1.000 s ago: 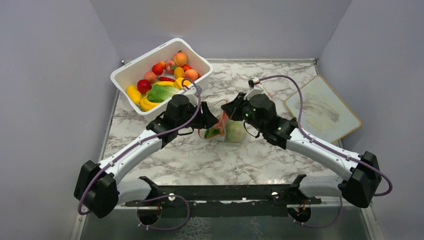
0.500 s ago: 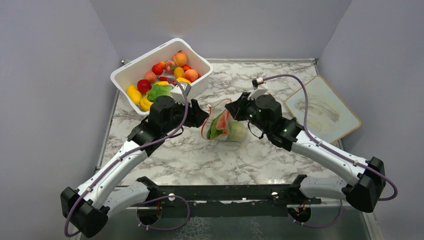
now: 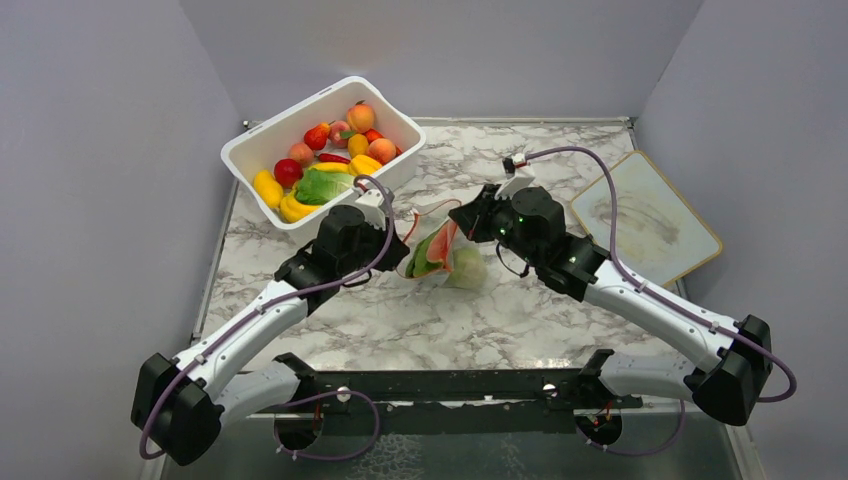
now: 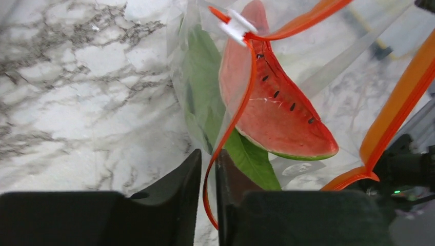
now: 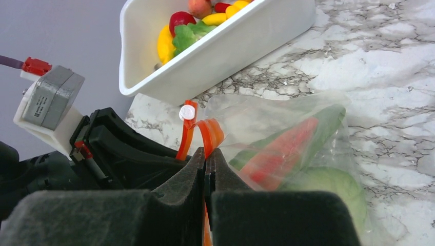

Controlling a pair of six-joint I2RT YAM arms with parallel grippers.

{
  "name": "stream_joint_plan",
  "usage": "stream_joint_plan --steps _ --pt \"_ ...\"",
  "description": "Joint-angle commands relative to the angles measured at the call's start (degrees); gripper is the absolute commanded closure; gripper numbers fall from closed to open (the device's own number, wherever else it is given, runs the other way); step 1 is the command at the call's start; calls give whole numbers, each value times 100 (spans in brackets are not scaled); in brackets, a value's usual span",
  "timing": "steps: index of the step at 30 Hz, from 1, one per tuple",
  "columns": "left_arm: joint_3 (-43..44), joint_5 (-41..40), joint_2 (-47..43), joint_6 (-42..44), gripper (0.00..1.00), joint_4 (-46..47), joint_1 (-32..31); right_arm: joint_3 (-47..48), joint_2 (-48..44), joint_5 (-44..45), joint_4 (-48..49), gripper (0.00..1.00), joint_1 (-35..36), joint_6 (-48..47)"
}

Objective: Place the food in the zip-top bag and seal the zipper
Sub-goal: Adjust the zipper food storage bag at the center of the board, then pick up the fake fruit from the bin.

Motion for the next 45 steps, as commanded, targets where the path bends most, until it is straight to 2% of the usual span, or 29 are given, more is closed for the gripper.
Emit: stream_joint_plan --steps 1,2,4,7,10,23,33,42,45 --pt "269 200 -40 -31 95 257 -13 184 -56 -258 264 99 18 -372" --pt "342 216 -88 -73 100 245 -13 70 -72 -431 370 99 21 -708" --pt "539 383 -200 -282 100 270 -13 -227 -62 -654 599 99 20 -1101" --pt "765 773 -387 -803 100 616 -13 -41 11 -749 137 99 24 -1382" --pt "765 768 -498 -1089 100 880 -13 298 -87 -682 -310 99 19 -1535" --pt "836 134 -266 -563 100 99 -13 394 -738 -445 -443 99 19 -1509" --pt "711 485 -91 -685 100 270 -17 25 -820 -478 -372 99 22 -1424" --pt "623 539 -126 -770 91 268 -13 26 -821 -452 -460 99 20 -1219" --pt "634 529 -115 -756 83 247 -13 19 -763 -340 -529 99 18 -1195"
